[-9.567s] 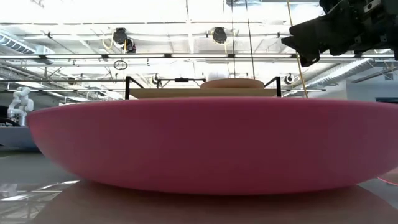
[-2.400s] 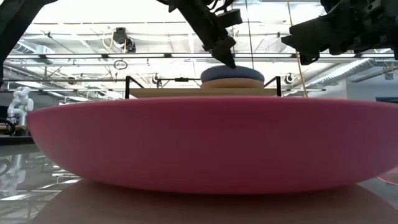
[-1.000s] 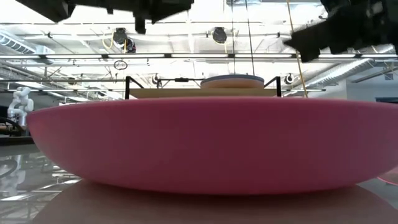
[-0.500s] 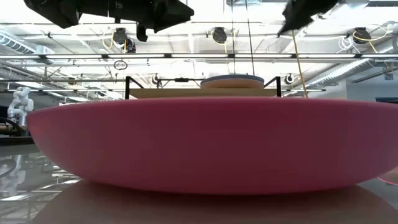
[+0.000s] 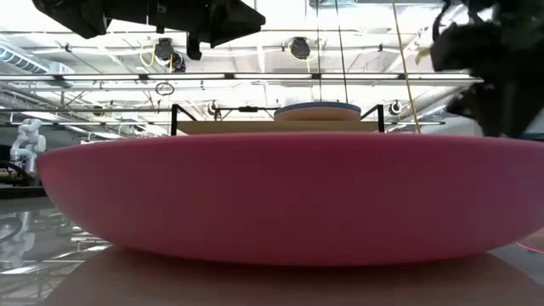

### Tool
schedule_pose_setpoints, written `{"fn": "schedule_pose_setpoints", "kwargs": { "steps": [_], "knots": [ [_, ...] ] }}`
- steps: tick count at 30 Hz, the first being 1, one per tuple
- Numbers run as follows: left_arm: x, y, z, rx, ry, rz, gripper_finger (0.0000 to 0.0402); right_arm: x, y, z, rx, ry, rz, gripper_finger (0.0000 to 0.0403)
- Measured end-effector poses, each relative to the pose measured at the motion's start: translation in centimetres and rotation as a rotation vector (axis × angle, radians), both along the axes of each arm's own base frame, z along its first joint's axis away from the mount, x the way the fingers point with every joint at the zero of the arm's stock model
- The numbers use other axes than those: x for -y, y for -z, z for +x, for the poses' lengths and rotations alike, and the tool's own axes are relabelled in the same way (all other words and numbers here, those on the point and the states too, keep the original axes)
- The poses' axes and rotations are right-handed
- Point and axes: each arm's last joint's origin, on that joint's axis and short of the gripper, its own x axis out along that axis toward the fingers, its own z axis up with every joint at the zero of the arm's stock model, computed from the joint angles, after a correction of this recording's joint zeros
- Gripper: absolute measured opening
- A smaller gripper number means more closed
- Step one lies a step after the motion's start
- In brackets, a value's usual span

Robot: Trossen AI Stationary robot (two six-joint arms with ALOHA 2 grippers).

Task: Place and stack plates onto a shelf
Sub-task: Stack the large black plate on top of the large blue plate on the shelf

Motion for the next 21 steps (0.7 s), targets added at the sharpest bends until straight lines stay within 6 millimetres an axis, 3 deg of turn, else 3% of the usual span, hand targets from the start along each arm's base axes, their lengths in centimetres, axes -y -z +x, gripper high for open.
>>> {"fn": "schedule_pose_setpoints", "kwargs": {
  "steps": [6, 15, 21],
  "knots": [
    [0.0, 0.1, 0.0, -0.011, 0.0, 0.002, 0.0088, -0.8, 1.0, -0.6, -0.024, 0.035, 0.017, 0.0146],
    [0.0, 0.2, 0.0, -0.02, 0.0, 0.004, 0.0088, -3.2, 2.9, 0.0, -0.031, -0.012, -0.116, 0.0133],
    [0.0, 0.2, 0.0, -0.025, 0.0, 0.005, 0.0088, -3.5, 4.5, 0.3, -0.118, -0.008, -0.161, 0.0114]
  ]
}}
